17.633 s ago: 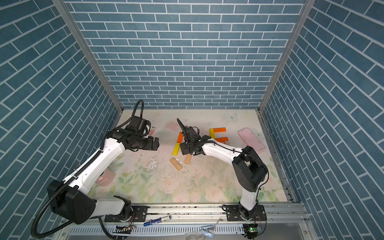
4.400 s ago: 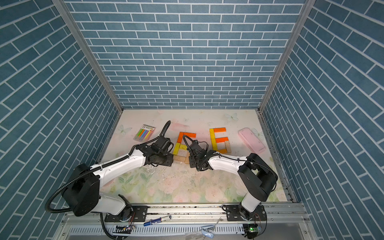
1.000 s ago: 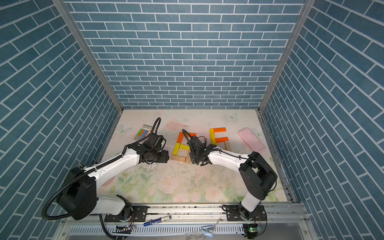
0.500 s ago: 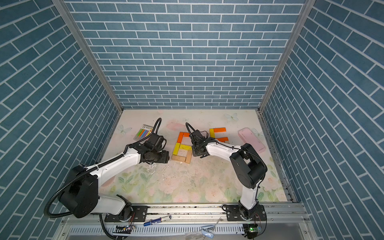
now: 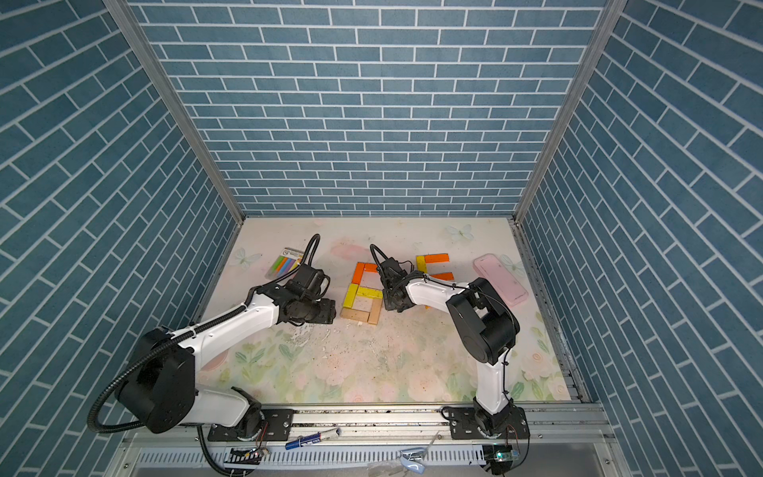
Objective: Assemble the number 6 with building blocks
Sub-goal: Adjust the building block at the center of the board.
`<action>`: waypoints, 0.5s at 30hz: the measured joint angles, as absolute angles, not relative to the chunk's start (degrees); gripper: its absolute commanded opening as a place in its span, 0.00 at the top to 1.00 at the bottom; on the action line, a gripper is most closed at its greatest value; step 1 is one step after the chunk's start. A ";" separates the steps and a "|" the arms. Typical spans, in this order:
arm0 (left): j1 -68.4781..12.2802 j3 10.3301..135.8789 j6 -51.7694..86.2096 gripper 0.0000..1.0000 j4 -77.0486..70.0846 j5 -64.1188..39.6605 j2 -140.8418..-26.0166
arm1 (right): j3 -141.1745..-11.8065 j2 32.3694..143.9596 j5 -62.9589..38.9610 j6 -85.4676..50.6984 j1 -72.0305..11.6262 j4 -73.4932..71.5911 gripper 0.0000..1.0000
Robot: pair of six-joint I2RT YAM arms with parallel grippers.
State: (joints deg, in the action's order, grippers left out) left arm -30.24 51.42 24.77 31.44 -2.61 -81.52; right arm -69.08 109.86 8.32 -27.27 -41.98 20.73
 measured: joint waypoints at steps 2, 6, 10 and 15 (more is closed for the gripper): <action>-30.22 51.42 24.77 0.27 31.44 -2.61 -81.52 | -69.87 110.39 8.14 -27.29 -41.98 20.69 0.46; -30.04 51.42 24.71 0.26 31.44 -2.61 -81.52 | -71.24 111.57 8.10 -27.29 -41.98 20.36 0.44; -29.91 51.42 24.62 0.26 31.44 -2.61 -81.52 | -71.68 111.96 8.10 -27.27 -41.93 20.14 0.42; -29.87 51.42 24.60 0.26 31.44 -2.61 -81.52 | -71.72 111.98 8.10 -27.27 -41.93 20.08 0.40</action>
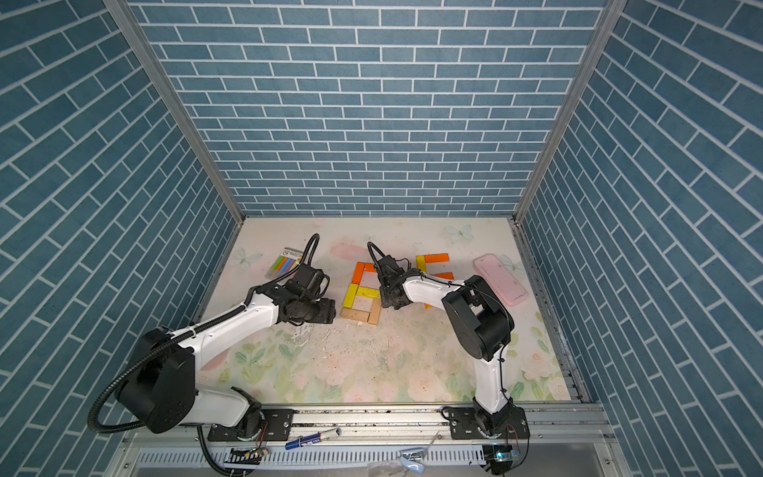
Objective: Assemble the number 6 with building blocks
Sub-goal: Adjust the building block at the center of the board.
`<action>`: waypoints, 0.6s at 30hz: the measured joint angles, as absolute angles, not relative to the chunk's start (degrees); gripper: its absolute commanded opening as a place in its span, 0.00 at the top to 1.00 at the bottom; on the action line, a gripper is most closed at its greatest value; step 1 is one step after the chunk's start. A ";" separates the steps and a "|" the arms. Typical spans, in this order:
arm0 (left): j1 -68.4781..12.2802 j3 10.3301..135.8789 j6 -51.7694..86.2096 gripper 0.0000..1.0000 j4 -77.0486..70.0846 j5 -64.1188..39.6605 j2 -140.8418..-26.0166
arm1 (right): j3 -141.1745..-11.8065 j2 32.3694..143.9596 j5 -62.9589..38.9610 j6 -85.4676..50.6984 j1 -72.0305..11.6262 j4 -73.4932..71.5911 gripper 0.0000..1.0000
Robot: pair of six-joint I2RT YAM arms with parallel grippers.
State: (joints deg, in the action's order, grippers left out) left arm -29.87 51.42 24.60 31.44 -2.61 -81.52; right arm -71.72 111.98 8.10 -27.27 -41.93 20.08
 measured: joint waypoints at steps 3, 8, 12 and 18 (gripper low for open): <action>-29.85 51.42 24.60 0.26 31.44 -2.61 -81.52 | -71.72 111.98 8.05 -27.27 -41.93 20.08 0.40; -29.74 51.51 24.60 0.25 31.55 -2.61 -81.52 | -71.99 111.98 8.03 -27.22 -41.93 20.34 0.37; -29.65 53.10 24.14 0.20 33.06 -2.52 -81.49 | -72.58 111.00 8.36 -27.05 -41.93 21.30 0.36; -29.61 57.43 21.85 0.09 35.59 -0.12 -78.28 | -69.41 97.01 12.80 -23.29 -41.74 22.02 0.27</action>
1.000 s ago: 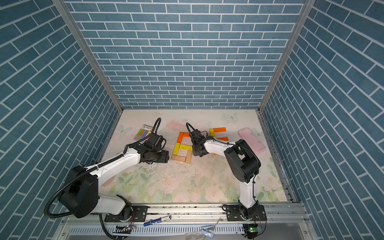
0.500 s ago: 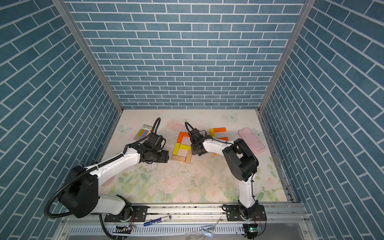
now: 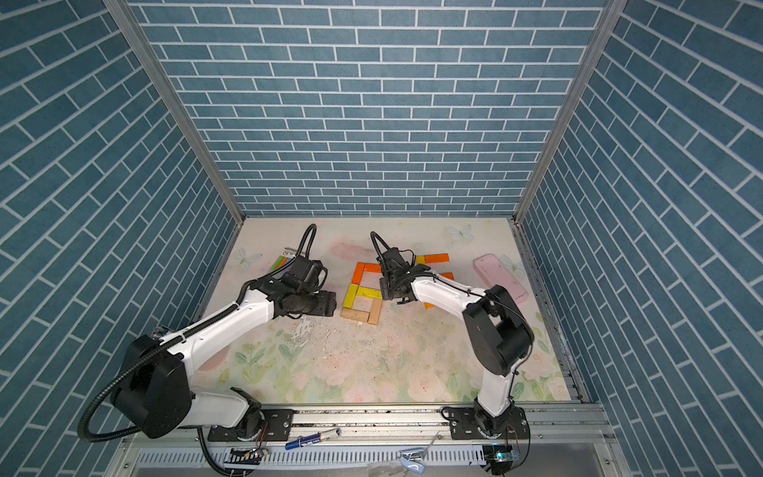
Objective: Assemble the number 6 with building blocks
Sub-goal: Adjust the building block at the center of the board, then reset both arms
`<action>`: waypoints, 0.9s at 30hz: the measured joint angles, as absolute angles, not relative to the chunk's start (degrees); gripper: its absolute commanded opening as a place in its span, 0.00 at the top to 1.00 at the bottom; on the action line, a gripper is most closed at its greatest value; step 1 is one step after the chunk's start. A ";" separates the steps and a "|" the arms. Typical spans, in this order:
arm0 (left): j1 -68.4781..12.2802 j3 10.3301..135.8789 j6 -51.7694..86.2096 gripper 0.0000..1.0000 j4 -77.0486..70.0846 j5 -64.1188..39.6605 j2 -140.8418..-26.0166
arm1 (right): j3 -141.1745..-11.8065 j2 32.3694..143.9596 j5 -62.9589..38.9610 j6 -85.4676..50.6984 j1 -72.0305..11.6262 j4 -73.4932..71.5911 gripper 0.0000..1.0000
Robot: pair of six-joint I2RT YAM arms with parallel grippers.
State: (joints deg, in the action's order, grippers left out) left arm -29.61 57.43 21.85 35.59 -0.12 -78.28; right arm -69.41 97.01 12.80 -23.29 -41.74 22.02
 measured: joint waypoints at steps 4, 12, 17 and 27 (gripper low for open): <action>-29.21 60.18 17.85 0.05 36.40 3.53 -73.19 | -60.86 79.13 18.57 -17.45 -39.51 18.81 0.18; -23.42 55.13 4.08 0.01 22.44 12.49 -64.75 | -34.57 50.63 28.23 -8.62 -23.14 3.90 0.02; -13.41 36.27 -0.43 0.01 2.85 13.17 -62.89 | -25.91 51.92 28.12 -7.40 -12.19 -6.50 0.02; -4.14 25.36 -4.49 0.01 -22.46 8.16 -76.58 | -23.09 76.05 22.22 -7.40 -2.15 -28.62 0.02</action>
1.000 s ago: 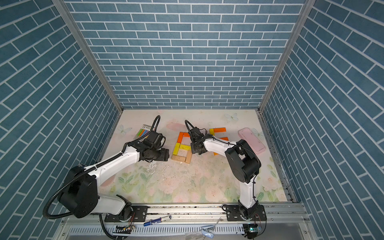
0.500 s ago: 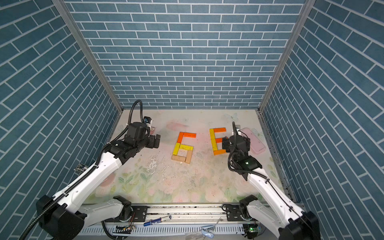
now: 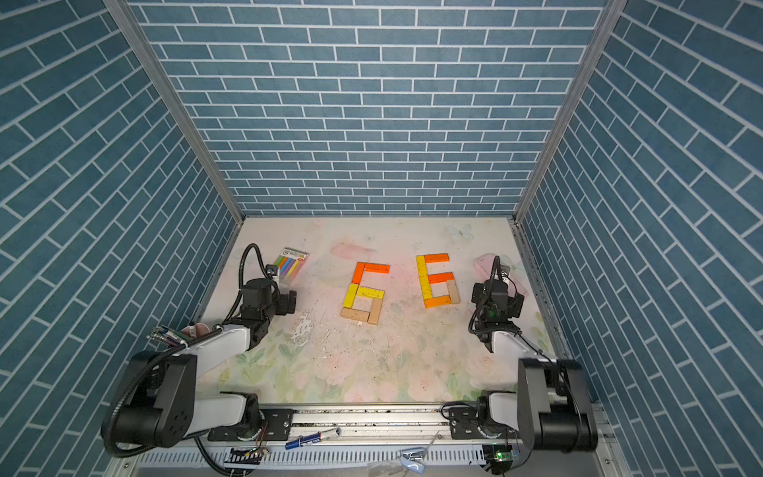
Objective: Assemble the number 6 with building blocks
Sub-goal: Reset both arms
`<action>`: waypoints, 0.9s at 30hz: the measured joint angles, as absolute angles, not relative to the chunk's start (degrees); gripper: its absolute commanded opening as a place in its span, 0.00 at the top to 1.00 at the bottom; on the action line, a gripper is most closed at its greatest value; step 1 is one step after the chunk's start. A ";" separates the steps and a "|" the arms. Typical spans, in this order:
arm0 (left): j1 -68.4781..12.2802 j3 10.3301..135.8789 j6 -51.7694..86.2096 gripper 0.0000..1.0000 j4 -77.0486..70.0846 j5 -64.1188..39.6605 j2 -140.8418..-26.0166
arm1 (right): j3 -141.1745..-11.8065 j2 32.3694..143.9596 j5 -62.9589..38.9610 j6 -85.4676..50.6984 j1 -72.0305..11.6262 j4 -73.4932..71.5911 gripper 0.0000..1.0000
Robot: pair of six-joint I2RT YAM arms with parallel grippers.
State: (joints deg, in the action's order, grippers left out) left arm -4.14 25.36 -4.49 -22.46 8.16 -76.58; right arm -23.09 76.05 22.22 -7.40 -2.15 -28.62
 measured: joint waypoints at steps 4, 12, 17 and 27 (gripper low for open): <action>-0.86 25.36 -3.66 0.01 -31.97 4.58 -81.23 | -23.18 81.10 20.47 -7.07 -1.48 -34.85 0.02; -0.38 22.94 -3.60 0.01 -42.37 0.27 -87.07 | -23.79 85.71 17.06 -6.50 -0.78 -41.56 0.02; -0.40 22.94 -3.55 0.01 -44.71 -0.12 -87.07 | -21.12 87.44 15.75 -5.61 -0.80 -49.17 0.04; -0.45 22.96 -3.57 0.01 -45.39 -0.08 -87.07 | -21.04 88.18 13.47 -5.65 0.51 -49.54 0.01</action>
